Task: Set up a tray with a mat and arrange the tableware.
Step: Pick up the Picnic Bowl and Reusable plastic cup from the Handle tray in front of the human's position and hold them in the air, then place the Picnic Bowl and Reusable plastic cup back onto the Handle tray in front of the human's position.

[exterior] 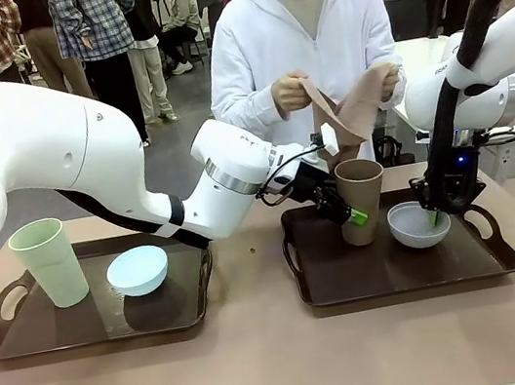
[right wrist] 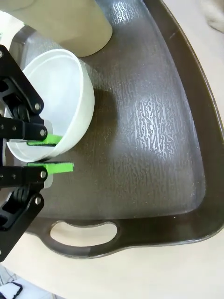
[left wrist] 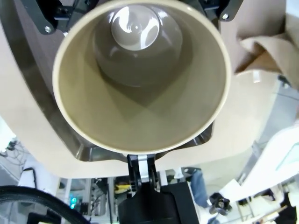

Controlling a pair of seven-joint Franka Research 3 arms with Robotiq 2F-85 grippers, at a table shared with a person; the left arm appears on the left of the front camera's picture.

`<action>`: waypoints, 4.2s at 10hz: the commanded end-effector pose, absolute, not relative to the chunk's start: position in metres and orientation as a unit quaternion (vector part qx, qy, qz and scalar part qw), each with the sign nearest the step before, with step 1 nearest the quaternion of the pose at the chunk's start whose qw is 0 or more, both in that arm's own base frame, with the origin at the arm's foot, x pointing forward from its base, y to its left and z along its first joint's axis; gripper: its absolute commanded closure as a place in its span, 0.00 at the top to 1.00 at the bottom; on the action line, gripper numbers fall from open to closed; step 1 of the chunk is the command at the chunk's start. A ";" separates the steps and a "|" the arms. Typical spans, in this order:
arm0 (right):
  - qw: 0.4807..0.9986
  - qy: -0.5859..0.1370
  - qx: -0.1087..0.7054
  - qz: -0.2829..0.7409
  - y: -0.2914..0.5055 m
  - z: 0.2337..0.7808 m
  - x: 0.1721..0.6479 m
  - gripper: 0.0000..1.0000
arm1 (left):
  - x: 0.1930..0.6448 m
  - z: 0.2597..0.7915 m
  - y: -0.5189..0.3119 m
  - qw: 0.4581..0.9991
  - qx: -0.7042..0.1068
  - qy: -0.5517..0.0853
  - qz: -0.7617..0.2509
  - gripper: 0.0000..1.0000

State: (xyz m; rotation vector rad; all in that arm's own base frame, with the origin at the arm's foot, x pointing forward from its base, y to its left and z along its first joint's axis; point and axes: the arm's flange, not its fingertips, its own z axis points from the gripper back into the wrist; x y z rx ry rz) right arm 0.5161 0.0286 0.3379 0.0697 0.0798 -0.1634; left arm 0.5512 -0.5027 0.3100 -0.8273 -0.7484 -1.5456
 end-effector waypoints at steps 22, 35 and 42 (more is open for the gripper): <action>0.997 -0.053 0.044 -0.030 0.008 0.571 0.389 0.00 | 0.430 0.543 -0.424 0.596 -0.285 -0.421 -0.622 0.00; 0.997 -0.053 0.044 -0.030 0.008 0.571 0.389 0.00 | 0.430 0.543 -0.424 0.596 -0.285 -0.421 -0.622 0.00; 0.997 -0.053 0.044 -0.030 0.008 0.571 0.389 0.00 | 0.430 0.543 -0.424 0.596 -0.285 -0.421 -0.622 0.00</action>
